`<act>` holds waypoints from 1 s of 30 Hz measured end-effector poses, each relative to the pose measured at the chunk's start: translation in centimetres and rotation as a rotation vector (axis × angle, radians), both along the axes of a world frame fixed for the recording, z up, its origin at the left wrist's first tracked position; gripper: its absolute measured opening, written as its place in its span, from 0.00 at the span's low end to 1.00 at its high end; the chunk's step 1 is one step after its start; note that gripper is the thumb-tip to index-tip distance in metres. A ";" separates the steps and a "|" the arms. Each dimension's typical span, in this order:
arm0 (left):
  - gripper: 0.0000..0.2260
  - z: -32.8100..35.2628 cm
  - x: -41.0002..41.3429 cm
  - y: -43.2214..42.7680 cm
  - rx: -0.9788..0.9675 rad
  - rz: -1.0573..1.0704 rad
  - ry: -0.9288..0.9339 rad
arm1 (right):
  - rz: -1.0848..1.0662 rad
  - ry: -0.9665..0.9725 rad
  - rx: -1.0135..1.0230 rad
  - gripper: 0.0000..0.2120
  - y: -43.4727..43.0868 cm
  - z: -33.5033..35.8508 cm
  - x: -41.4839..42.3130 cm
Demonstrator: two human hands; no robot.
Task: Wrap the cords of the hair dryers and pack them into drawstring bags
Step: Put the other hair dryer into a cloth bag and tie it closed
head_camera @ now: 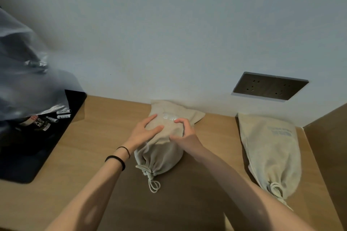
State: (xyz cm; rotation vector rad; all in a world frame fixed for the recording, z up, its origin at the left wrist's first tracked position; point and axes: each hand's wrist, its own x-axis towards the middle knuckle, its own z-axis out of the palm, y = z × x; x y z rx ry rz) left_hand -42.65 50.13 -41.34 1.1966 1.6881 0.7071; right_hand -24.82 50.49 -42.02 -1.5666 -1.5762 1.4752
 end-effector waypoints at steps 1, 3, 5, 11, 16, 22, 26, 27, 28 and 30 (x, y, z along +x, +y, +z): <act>0.25 -0.1 0.7 -0.1 -0.001 -0.008 -0.004 | -0.028 0.003 -0.004 0.20 -0.2 -0.1 0.6; 0.26 -0.3 2.3 -0.3 -0.003 -0.036 -0.004 | -0.065 0.000 0.020 0.20 -0.6 -0.3 2.3; 0.28 -0.4 4.3 -0.7 -0.024 -0.074 -0.024 | -0.084 -0.011 0.067 0.21 -1.0 -0.4 4.1; 0.33 -0.8 10.0 -2.2 -0.075 -0.131 -0.143 | -0.109 -0.172 0.208 0.20 -1.7 -0.2 9.8; 0.33 -0.7 12.0 -2.6 -0.051 -0.103 -0.231 | -0.163 -0.356 0.263 0.17 -2.9 -0.2 13.2; 0.43 -1.4 12.4 -2.7 -0.178 0.027 -0.407 | -0.182 -0.035 0.068 0.32 -4.6 0.3 13.2; 0.44 -1.3 12.5 -2.3 -0.256 0.117 -0.543 | -0.230 0.068 -0.024 0.34 -4.6 0.6 12.4; 0.43 -1.2 12.6 -2.3 -0.267 0.133 -0.556 | -0.251 0.087 -0.032 0.35 -4.7 0.6 12.1; 0.42 -1.2 12.8 -2.3 -0.269 0.145 -0.552 | -0.269 0.101 -0.031 0.35 -4.7 0.6 11.9; 0.42 -1.2 13.2 -2.6 -0.272 0.161 -0.532 | -0.307 0.125 -0.020 0.34 -5.0 0.4 11.5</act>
